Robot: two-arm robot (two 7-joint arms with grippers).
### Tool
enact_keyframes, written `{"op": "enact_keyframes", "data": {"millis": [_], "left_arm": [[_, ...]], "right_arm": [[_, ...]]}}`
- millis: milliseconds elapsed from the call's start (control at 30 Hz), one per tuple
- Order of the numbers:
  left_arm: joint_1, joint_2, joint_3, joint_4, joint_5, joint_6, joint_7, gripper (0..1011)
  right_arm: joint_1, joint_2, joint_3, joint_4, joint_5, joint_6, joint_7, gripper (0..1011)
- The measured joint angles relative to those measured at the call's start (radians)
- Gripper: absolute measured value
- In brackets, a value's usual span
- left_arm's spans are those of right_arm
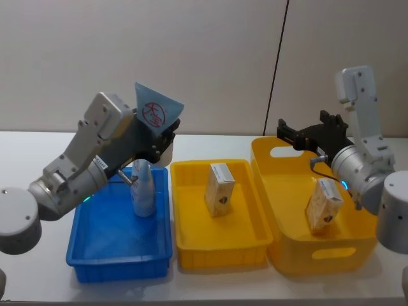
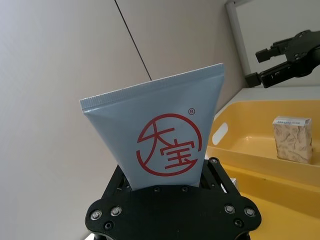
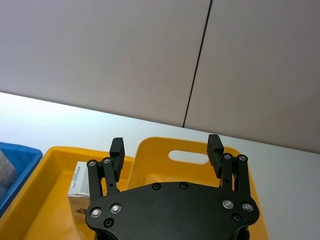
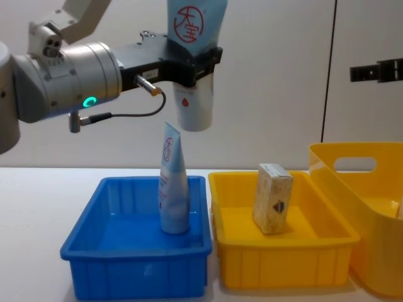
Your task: Bimanual collaborative sorting of washing and personal care products
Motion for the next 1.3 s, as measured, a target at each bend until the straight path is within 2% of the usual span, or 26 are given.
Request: {"op": "enact_keyframes", "data": {"millis": [300,600,933,1300], "left_arm": [[-0.018,-0.016,0.011,0.03,0.022,0.007,0.004,364],[-0.03,-0.03,0.015,0.037,0.019,-0.004,-0.01,363],[-0.051,-0.048,0.029,0.036,-0.006,-0.032,-0.042,363],[-0.073,-0.067,0.049,0.051,-0.03,-0.046,-0.074,363]], "right_arm": [[-0.006,0.017,-0.027,-0.006,-0.013,-0.003,0.026,1003],[-0.015,0.053,-0.057,-0.007,-0.016,-0.014,0.097,1003],[-0.028,0.116,-0.091,-0.007,0.004,-0.04,0.21,1003],[-0.038,0.181,-0.114,-0.026,0.072,-0.019,0.366,1003]]}}
